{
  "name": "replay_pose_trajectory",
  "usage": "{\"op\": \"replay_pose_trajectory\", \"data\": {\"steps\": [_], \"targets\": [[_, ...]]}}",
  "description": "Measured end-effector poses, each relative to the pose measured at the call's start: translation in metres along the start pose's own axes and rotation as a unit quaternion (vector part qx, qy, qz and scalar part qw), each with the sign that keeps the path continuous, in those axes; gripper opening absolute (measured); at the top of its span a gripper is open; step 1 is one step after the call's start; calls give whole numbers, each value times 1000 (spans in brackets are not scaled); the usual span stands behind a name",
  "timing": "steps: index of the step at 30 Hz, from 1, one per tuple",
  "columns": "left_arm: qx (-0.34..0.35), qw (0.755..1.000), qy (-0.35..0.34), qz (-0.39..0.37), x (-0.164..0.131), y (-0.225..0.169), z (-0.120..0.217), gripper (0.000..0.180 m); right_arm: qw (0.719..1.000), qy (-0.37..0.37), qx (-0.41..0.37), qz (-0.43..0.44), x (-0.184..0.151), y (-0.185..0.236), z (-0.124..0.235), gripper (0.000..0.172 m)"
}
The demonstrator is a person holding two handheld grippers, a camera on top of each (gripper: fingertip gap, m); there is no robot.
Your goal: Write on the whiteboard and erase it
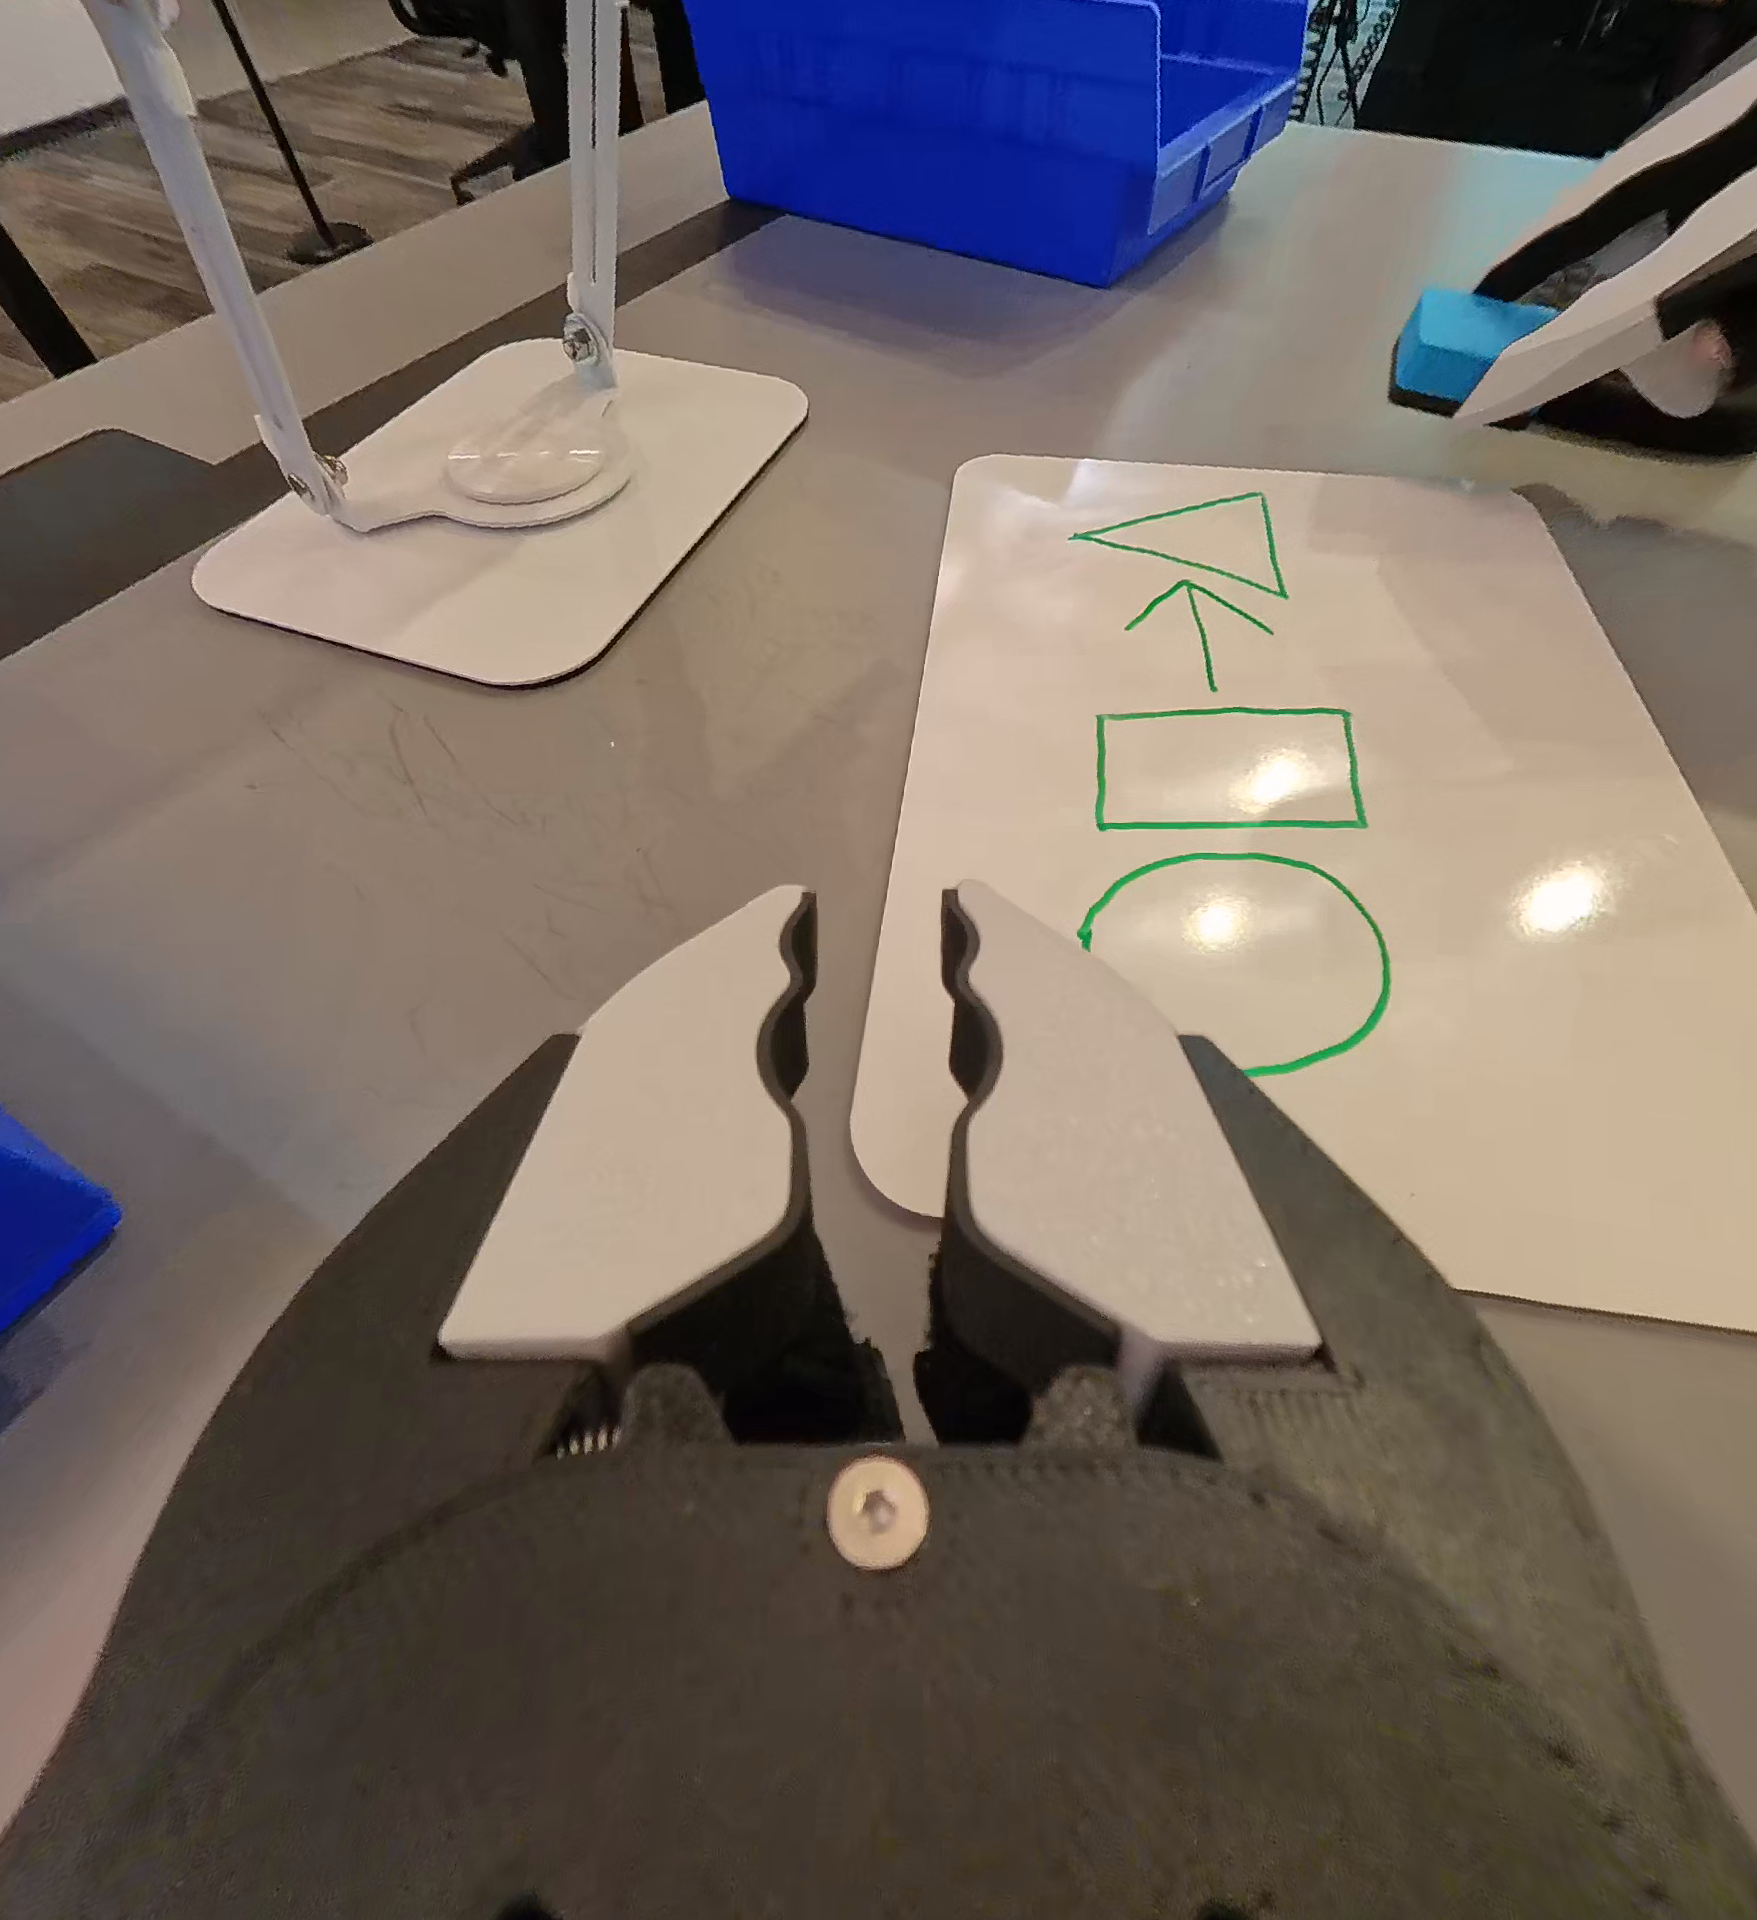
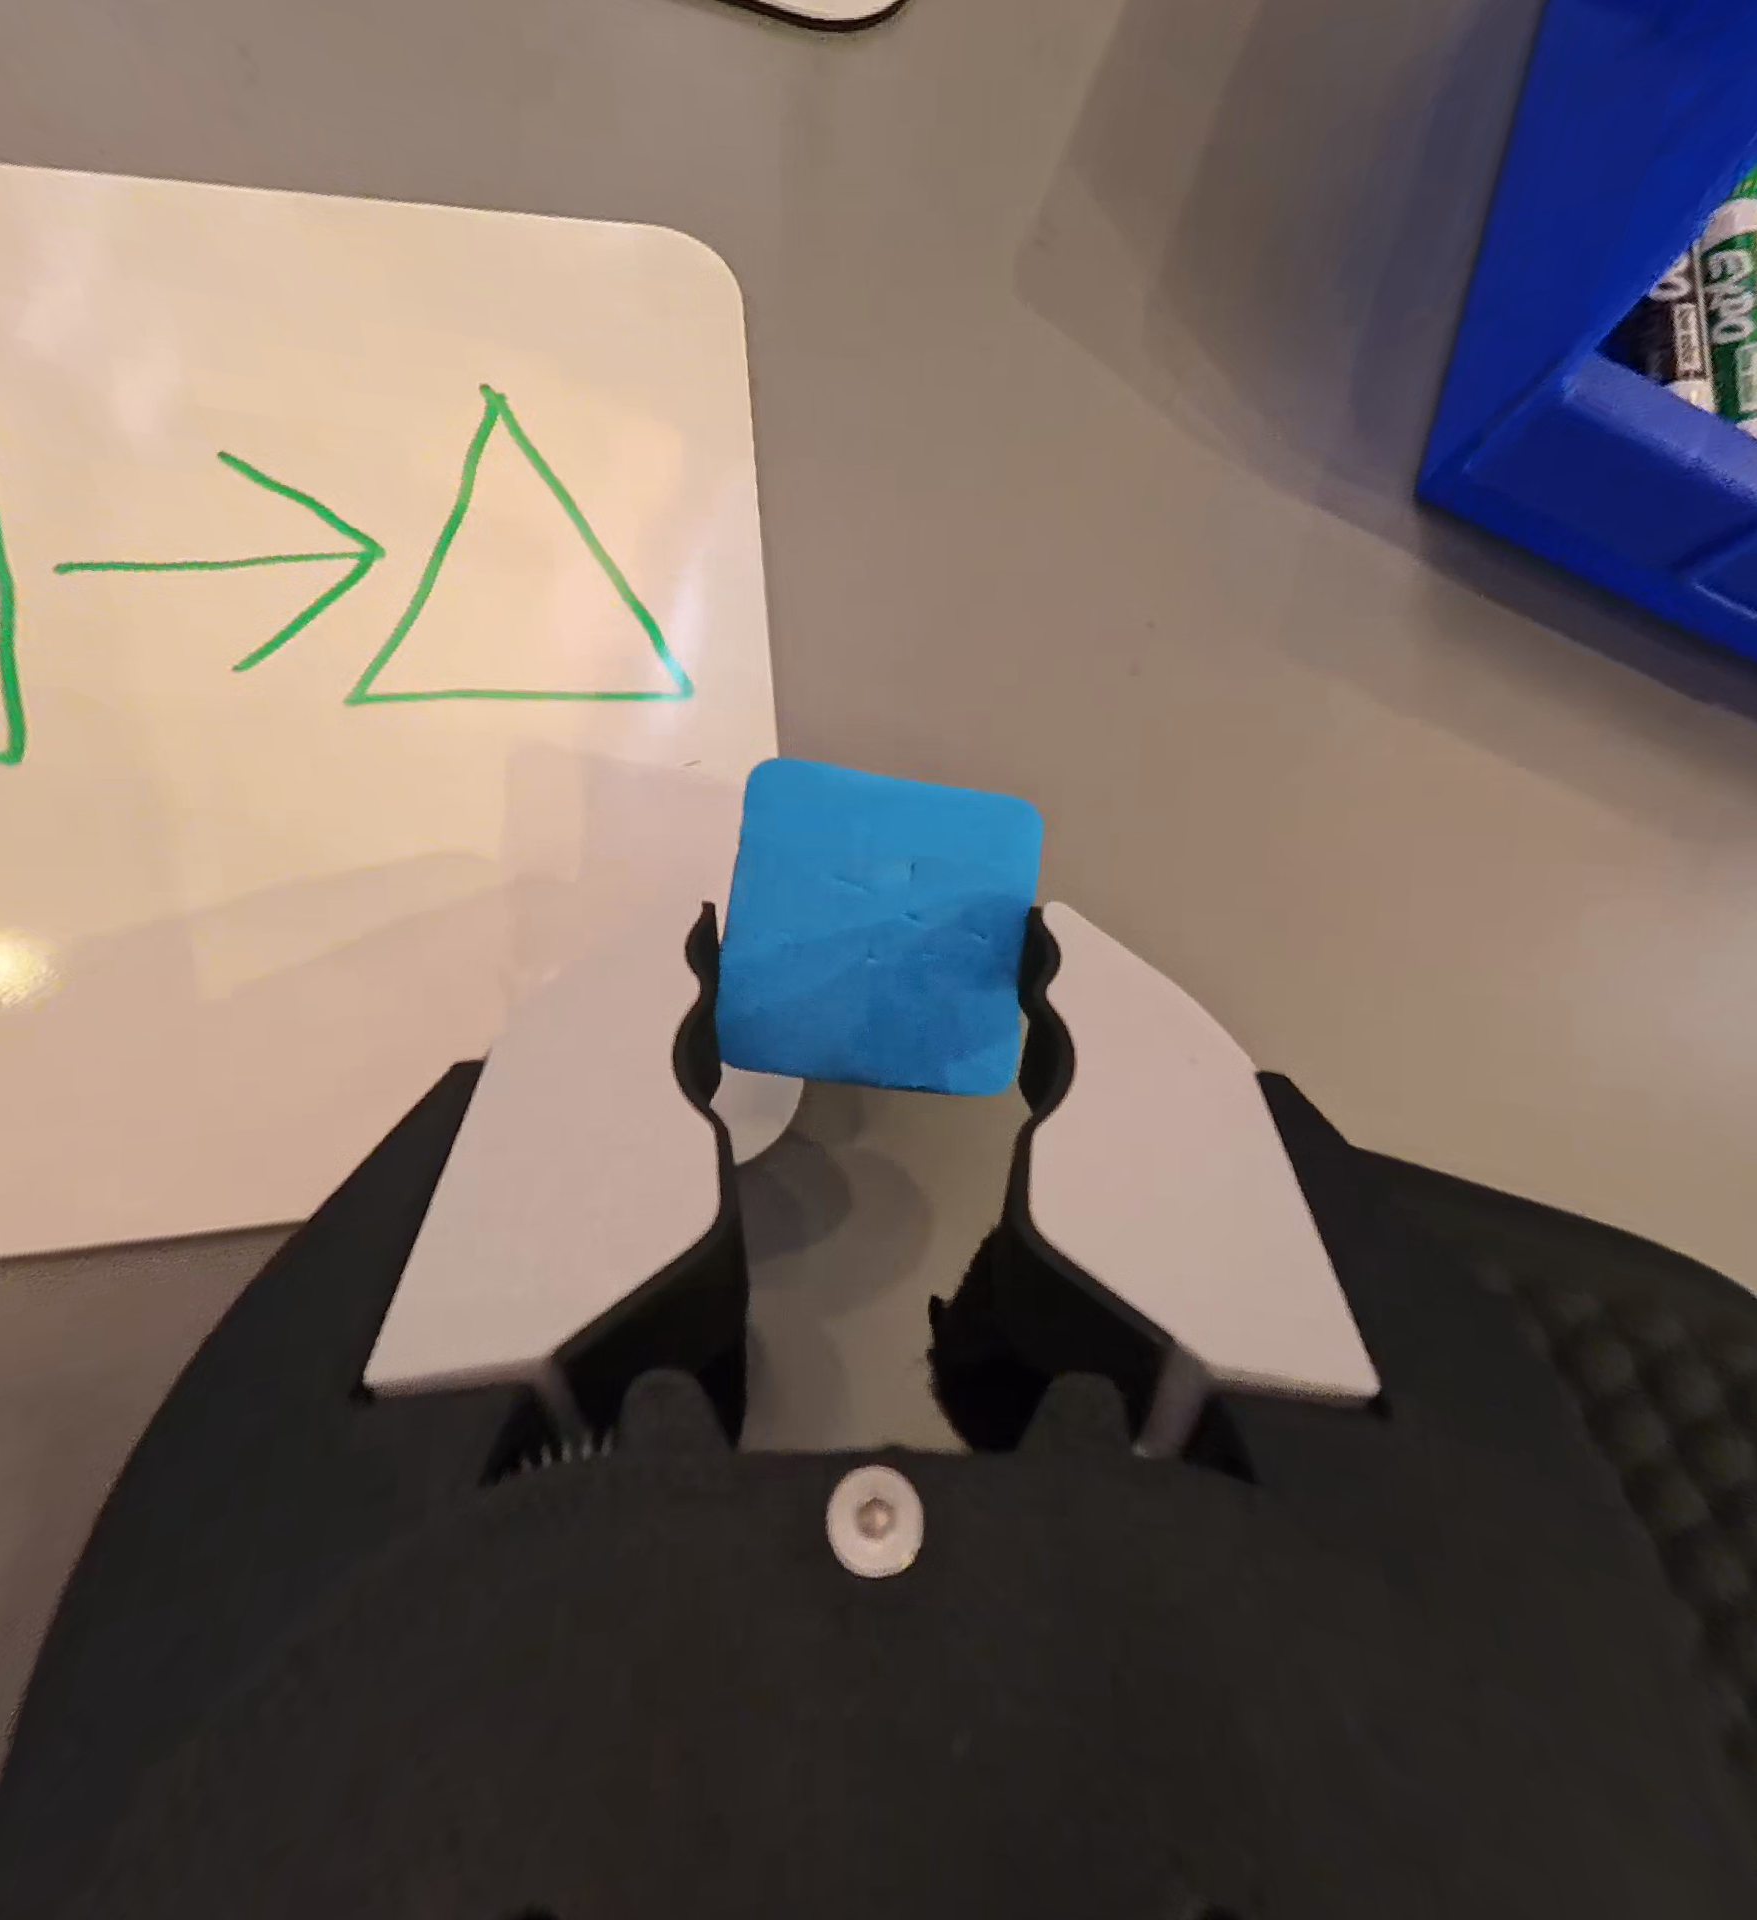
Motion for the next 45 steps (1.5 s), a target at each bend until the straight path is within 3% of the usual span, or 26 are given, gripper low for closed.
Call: {"op": "replay_pose_trajectory", "data": {"steps": [9, 13, 18, 31, 45], "targets": [[-21, 999, 30, 10, 6, -2, -1, 27, 999, -47, -4, -15, -17, 3, 15, 56], [-55, 997, 41, 20, 25, 2, -5, 33, 997, -72, -25, -18, -20, 5, 24, 56], [-33, 997, 70, -31, 38, 12, -28, 34, 994, -99, -31, -40, -31, 4, 31, 56], [-5, 995, 91, -37, 9, 21, -45, 33, 993, -110, -44, -16, -30, 11, 17, 56], [-11, 997, 74, -27, 7, 28, -39, 33, 992, -115, -58, 14, -28, 21, 7, 57]]}}
Point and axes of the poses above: each gripper's, where its closed fingertips meet, z back along the fingers, x out of its top, y = z × x across the jaws, the point moved 5 cm from there along z, back along the fingers, and after that the axes turned 9 degrees about y, right-handed, at the moved point
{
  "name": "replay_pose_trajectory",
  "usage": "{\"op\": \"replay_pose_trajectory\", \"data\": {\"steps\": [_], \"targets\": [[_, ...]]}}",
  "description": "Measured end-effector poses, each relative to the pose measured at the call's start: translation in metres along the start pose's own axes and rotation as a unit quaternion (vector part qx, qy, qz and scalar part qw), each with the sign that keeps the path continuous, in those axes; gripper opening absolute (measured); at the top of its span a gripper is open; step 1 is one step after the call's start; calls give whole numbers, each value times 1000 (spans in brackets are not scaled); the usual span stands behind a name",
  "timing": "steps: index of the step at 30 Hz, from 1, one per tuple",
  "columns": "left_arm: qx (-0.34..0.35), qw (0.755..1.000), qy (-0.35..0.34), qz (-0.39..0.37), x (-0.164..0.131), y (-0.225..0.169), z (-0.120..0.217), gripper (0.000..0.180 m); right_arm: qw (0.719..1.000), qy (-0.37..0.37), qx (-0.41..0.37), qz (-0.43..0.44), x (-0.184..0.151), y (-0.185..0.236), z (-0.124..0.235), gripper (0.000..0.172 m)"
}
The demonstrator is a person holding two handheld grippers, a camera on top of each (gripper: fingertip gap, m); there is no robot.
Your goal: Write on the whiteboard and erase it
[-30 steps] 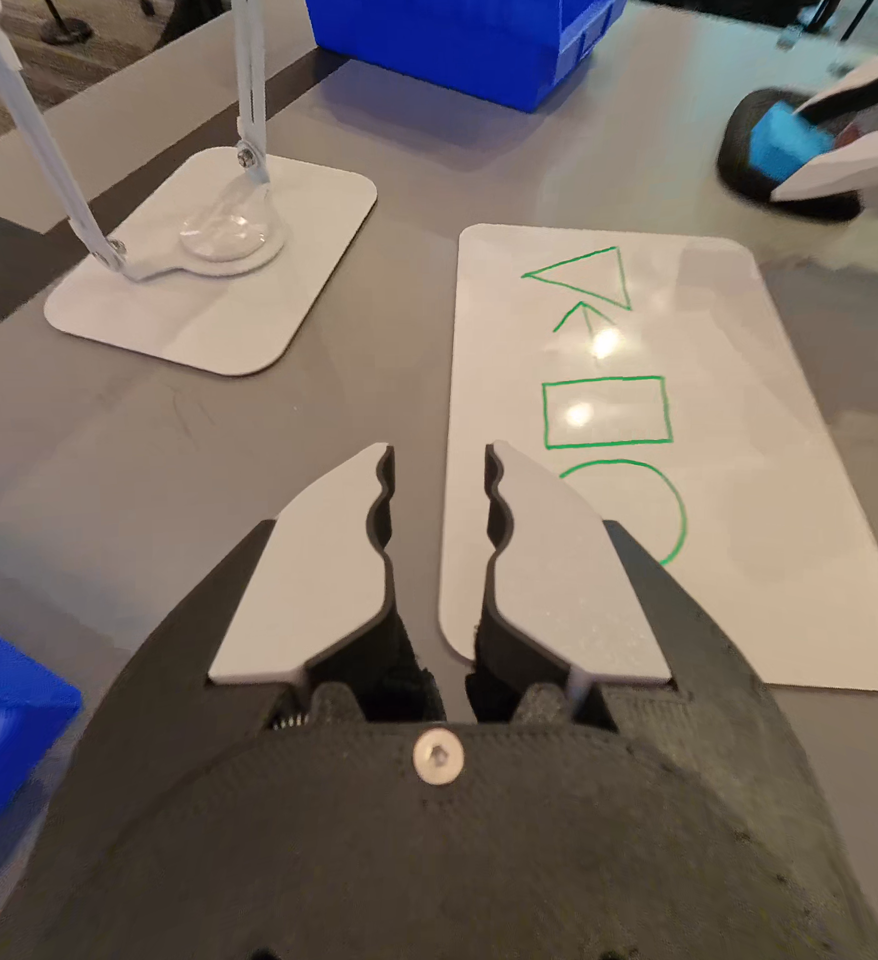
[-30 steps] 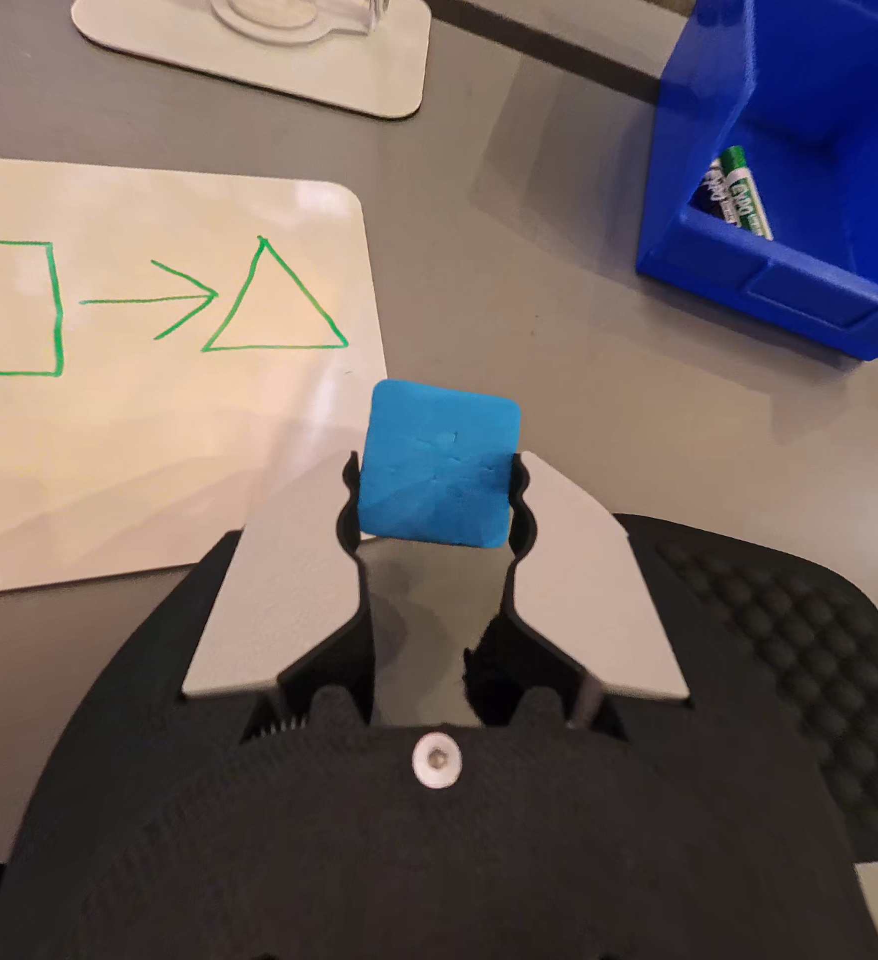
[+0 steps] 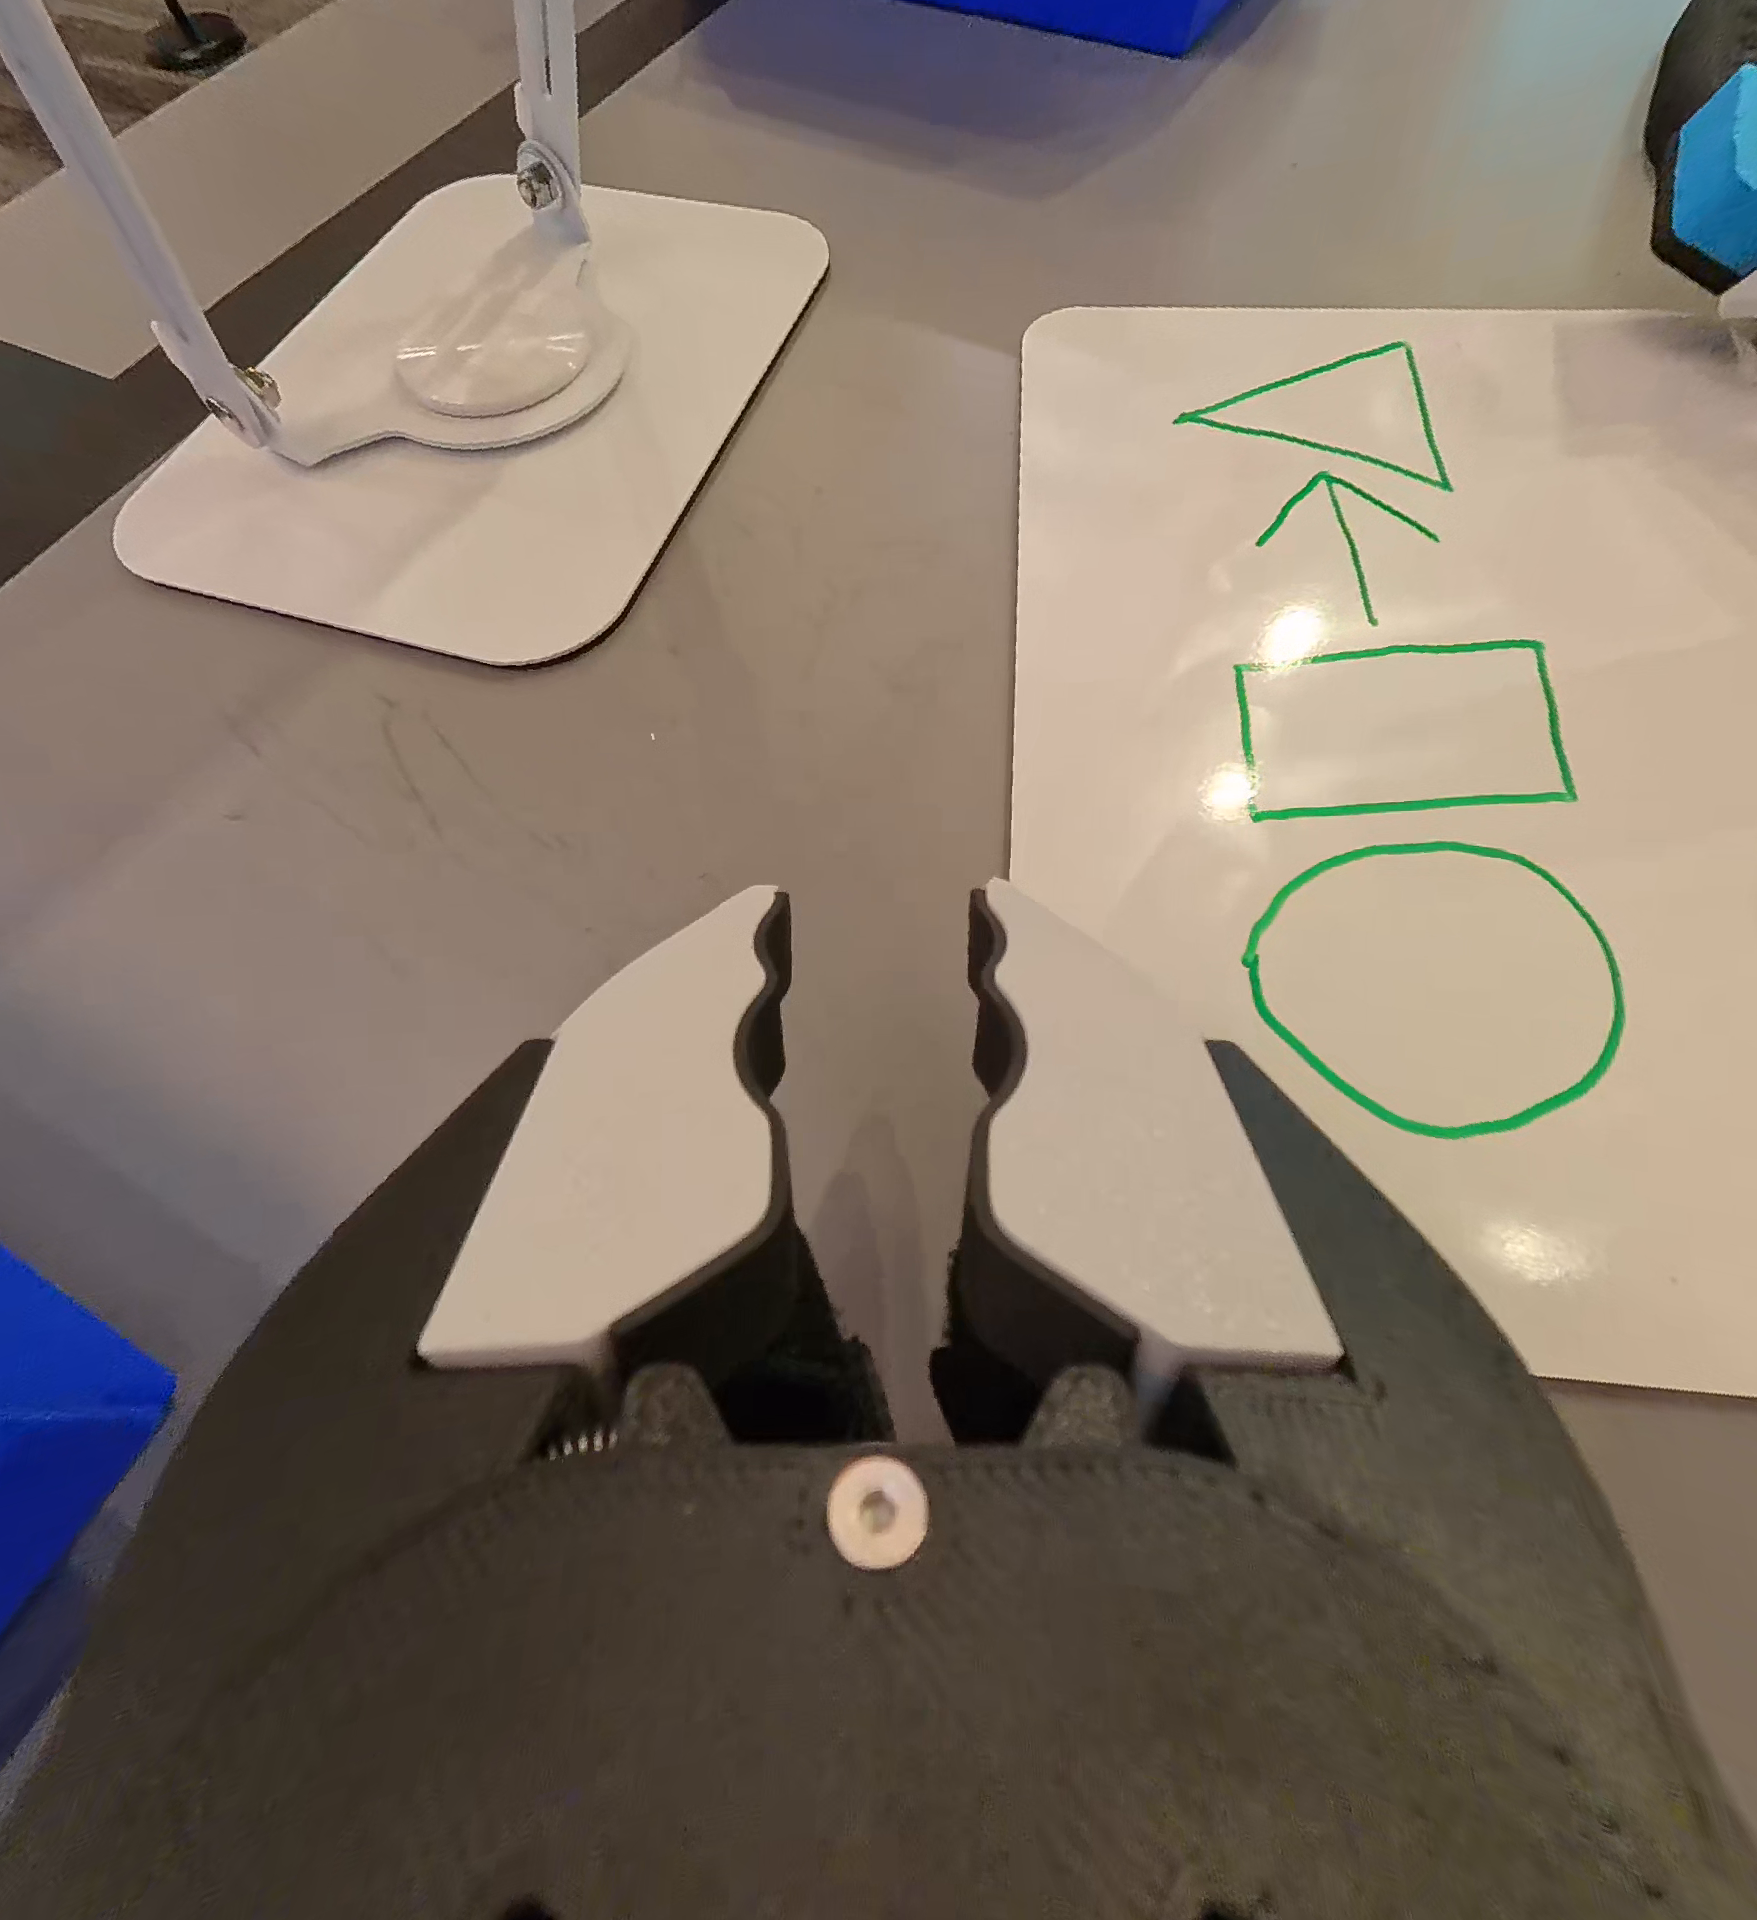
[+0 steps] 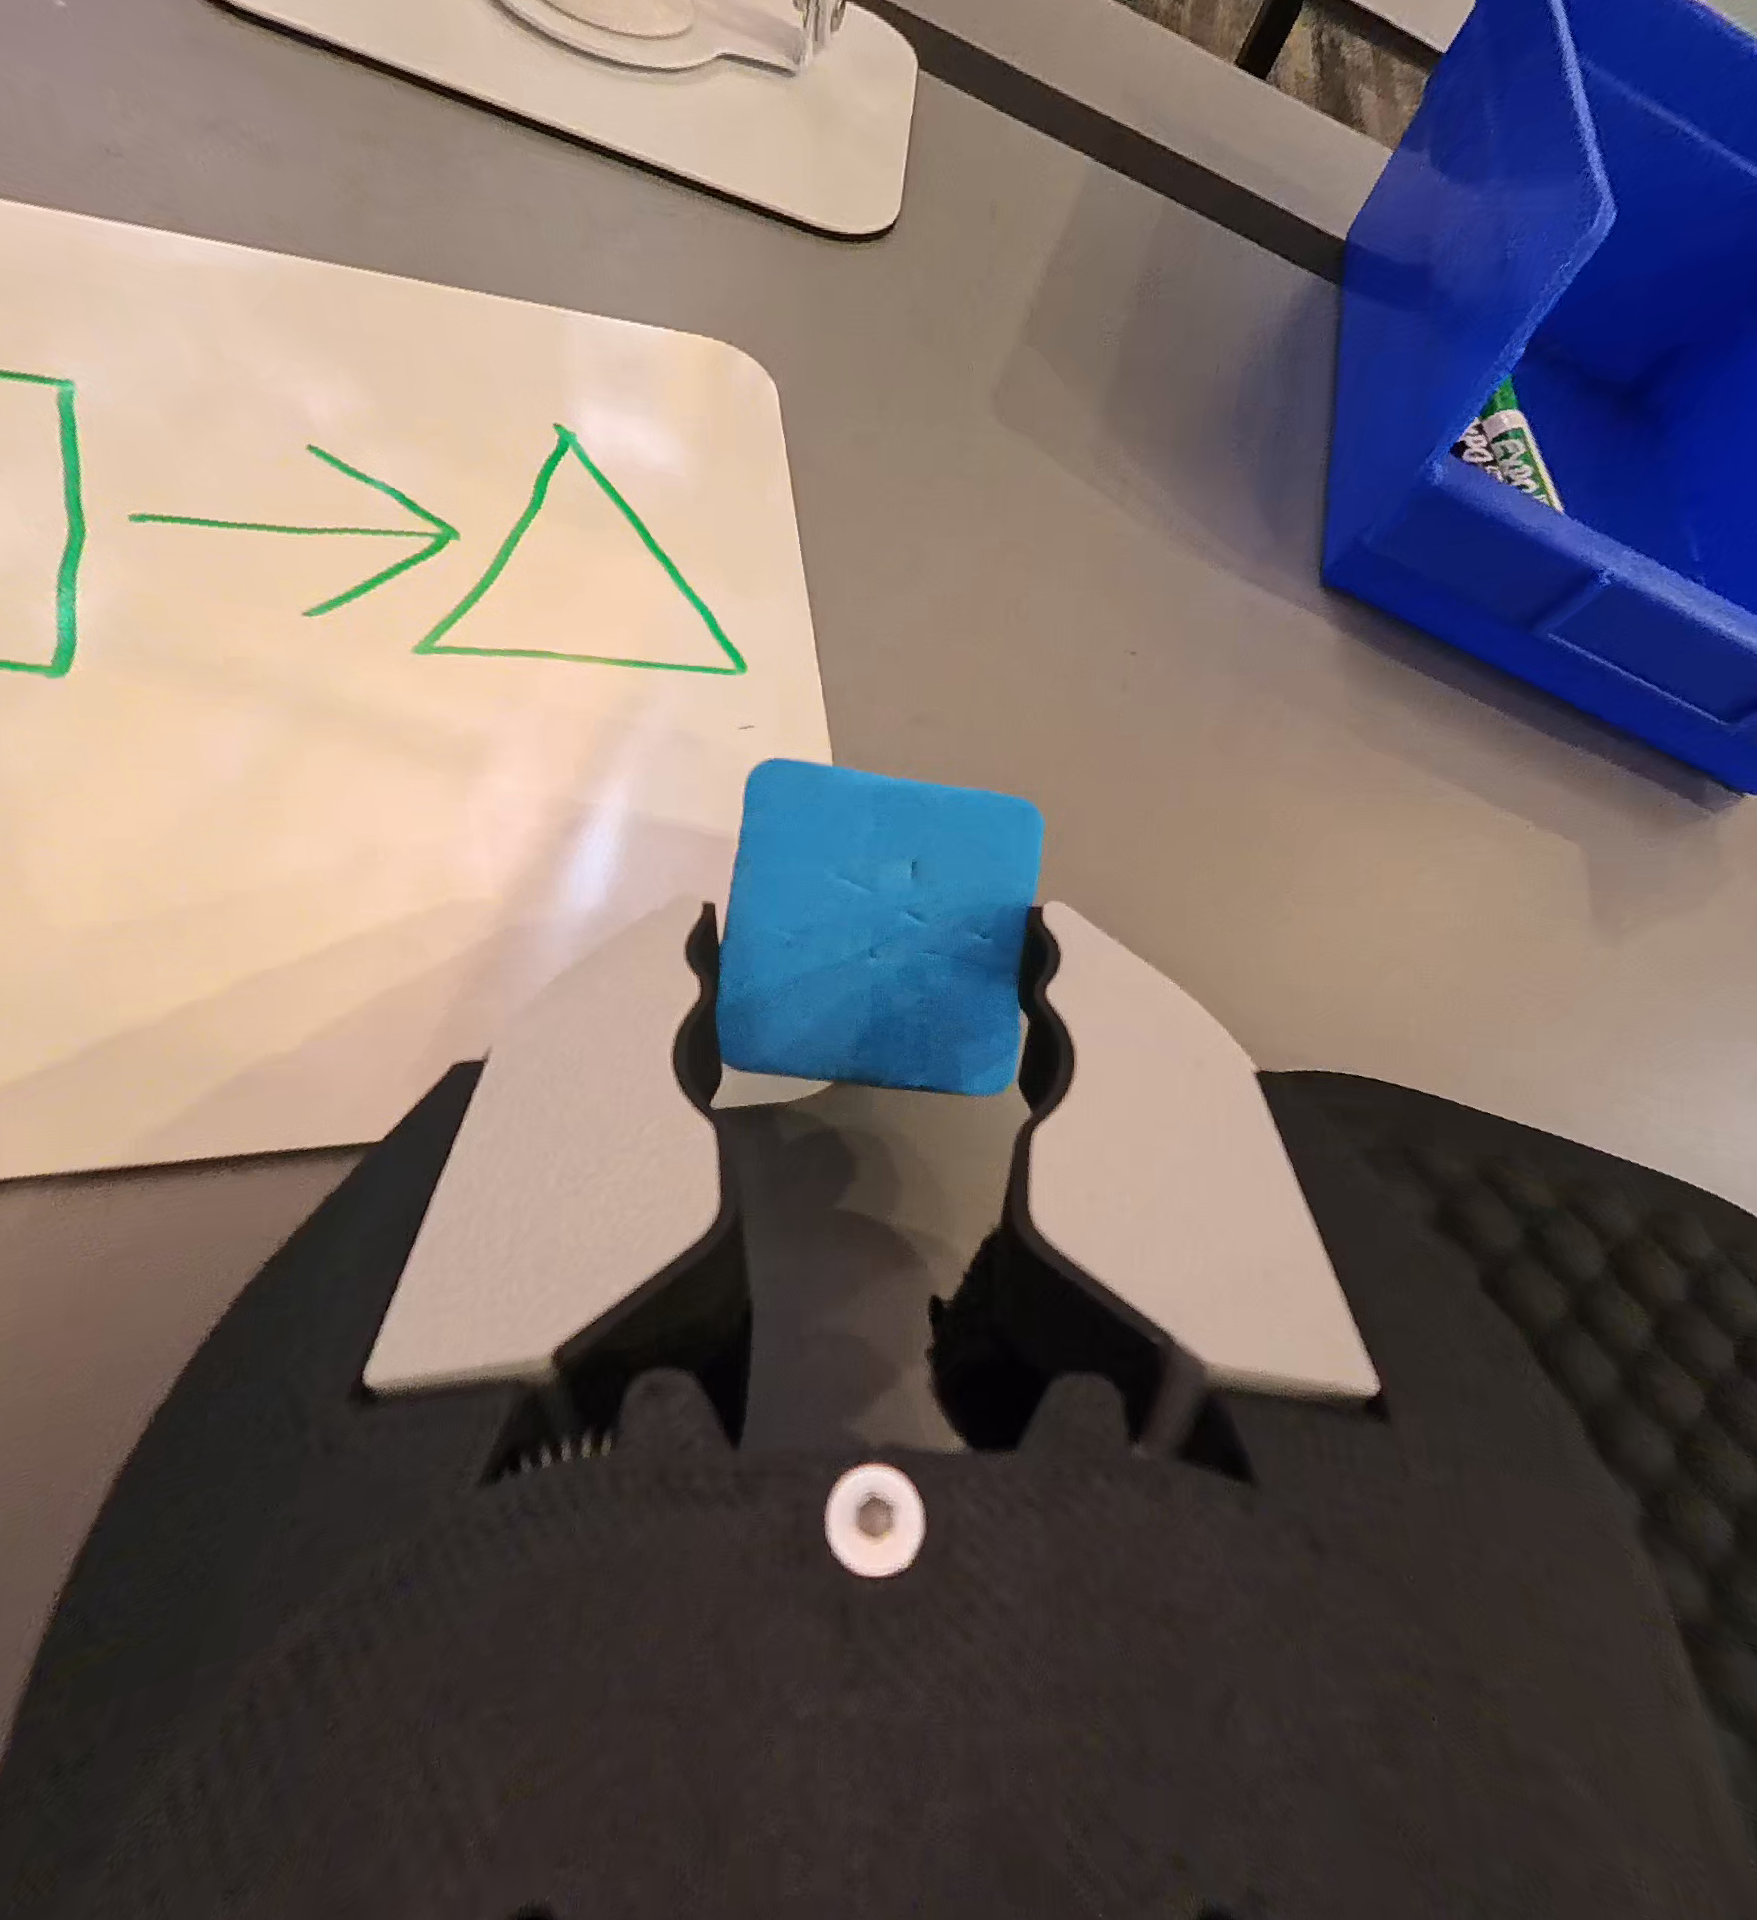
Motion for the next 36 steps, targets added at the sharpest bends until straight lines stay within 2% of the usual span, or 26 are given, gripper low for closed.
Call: {"op": "replay_pose_trajectory", "data": {"steps": [15, 23, 36], "targets": [[-15, 1000, 1, -2, 3, -5, -5, 33, 999, -1, 35, -7, 2, 5, -2, 57], [-12, 1000, 9, -11, 2, -7, -6, 33, 997, 35, 66, 19, 0, 15, -11, 57], [-54, 998, 35, -3, 0, -16, -13, 35, 992, 84, 89, 34, 4, 18, -14, 60]]}}
Point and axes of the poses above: each gripper's, where its closed fingertips meet, z back along the fingers, x out of its top, y = z × x across the jaws, the point moved 5 cm from there along z, back along the fingers, and after that the axes turned 9 degrees about y, right-handed, at the moved point
